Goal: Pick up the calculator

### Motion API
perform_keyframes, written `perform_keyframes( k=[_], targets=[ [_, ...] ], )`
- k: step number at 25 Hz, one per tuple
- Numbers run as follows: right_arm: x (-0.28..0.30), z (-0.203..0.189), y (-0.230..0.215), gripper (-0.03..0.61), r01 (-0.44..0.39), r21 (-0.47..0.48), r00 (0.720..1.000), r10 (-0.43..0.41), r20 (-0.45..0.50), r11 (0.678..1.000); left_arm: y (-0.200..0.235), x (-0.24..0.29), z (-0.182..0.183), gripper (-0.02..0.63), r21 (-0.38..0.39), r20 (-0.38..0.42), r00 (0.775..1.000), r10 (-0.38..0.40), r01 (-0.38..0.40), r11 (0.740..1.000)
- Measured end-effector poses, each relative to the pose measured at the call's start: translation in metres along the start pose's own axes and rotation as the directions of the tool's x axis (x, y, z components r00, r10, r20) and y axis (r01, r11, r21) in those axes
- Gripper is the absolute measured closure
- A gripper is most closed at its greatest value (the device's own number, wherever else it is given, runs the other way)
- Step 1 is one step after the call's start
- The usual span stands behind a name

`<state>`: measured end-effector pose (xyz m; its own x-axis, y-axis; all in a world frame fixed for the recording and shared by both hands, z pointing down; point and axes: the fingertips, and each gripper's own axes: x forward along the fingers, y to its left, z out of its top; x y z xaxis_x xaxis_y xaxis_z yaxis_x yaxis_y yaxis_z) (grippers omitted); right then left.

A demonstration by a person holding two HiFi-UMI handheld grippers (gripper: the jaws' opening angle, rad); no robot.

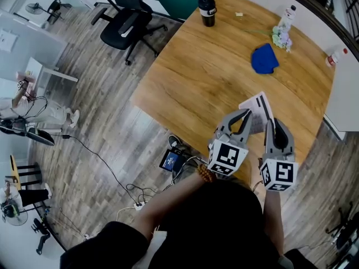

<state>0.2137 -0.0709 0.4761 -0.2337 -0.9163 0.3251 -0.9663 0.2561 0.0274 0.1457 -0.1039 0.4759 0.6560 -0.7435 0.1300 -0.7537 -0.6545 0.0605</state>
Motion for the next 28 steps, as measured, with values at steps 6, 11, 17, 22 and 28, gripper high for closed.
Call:
perform_keyframes(
  k=[6, 11, 17, 22, 28],
  targets=[
    [-0.0004, -0.0035, -0.0003, 0.529, 0.004, 0.004, 1.0, -0.004, 0.005, 1.0, -0.0001, -0.0018, 0.0007, 0.586, -0.001, 0.006, 1.0, 0.003, -0.003, 1.0],
    [-0.0012, -0.0059, -0.0012, 0.528, 0.005, 0.003, 1.0, -0.005, 0.011, 1.0, -0.0016, -0.002, 0.0, 0.585, -0.003, 0.002, 1.0, -0.003, 0.003, 1.0],
    [-0.0017, -0.0048, 0.0001, 0.528, 0.007, 0.004, 1.0, -0.007, 0.011, 1.0, -0.0011, -0.0034, -0.0007, 0.586, -0.005, -0.002, 1.0, -0.001, 0.001, 1.0],
    [0.0007, -0.0097, -0.0012, 0.528, 0.001, 0.009, 1.0, -0.001, 0.011, 1.0, -0.001, -0.0023, -0.0012, 0.586, 0.003, 0.0, 1.0, -0.003, 0.003, 1.0],
    [0.0003, -0.0097, -0.0004, 0.528, 0.003, 0.021, 1.0, -0.003, 0.009, 1.0, -0.0002, -0.0038, -0.0015, 0.585, 0.003, -0.003, 1.0, -0.003, 0.003, 1.0]
  ],
)
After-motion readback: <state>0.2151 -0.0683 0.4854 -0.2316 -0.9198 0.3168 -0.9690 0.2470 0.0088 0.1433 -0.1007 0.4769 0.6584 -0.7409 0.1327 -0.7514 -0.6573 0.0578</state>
